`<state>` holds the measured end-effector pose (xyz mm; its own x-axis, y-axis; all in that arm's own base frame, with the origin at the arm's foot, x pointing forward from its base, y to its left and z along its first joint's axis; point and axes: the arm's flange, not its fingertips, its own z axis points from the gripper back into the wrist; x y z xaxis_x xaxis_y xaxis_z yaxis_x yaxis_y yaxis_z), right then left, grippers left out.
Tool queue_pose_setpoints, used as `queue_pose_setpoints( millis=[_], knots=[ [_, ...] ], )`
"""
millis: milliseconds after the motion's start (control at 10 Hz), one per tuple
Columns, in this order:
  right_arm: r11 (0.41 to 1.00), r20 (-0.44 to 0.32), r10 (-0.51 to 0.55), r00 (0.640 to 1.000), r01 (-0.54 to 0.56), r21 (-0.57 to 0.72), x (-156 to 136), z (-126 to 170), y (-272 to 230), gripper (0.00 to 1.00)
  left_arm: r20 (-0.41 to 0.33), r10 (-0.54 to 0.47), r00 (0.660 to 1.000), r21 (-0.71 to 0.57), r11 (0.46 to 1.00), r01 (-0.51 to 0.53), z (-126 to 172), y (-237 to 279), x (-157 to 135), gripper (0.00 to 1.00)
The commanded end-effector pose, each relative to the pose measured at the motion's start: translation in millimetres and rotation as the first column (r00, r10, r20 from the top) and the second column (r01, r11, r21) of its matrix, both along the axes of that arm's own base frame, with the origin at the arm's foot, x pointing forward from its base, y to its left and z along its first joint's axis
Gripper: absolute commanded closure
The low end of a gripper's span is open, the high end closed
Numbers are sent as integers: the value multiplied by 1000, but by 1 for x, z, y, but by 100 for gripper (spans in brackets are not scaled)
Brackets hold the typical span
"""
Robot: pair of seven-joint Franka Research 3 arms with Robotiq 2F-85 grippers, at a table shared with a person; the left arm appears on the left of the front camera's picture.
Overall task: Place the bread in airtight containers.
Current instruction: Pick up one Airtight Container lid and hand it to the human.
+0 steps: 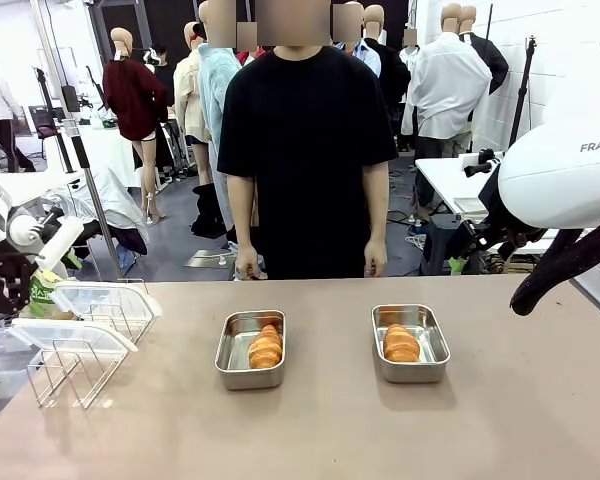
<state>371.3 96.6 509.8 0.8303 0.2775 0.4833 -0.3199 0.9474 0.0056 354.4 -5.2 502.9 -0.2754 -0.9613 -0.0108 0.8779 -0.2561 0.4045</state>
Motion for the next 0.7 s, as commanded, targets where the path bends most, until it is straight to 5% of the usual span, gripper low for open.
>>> queue_pose_setpoints(
  millis=[0,600],
  knots=[
    [1000,-1,2,1000,-2,-3,-1,0,0,0,-90,-17,996,23,1000,19,-10,5,3,0],
    [1000,-1,2,1000,-2,-3,-1,0,0,0,-118,25,993,24,999,-22,-53,16,26,0]
  ],
)
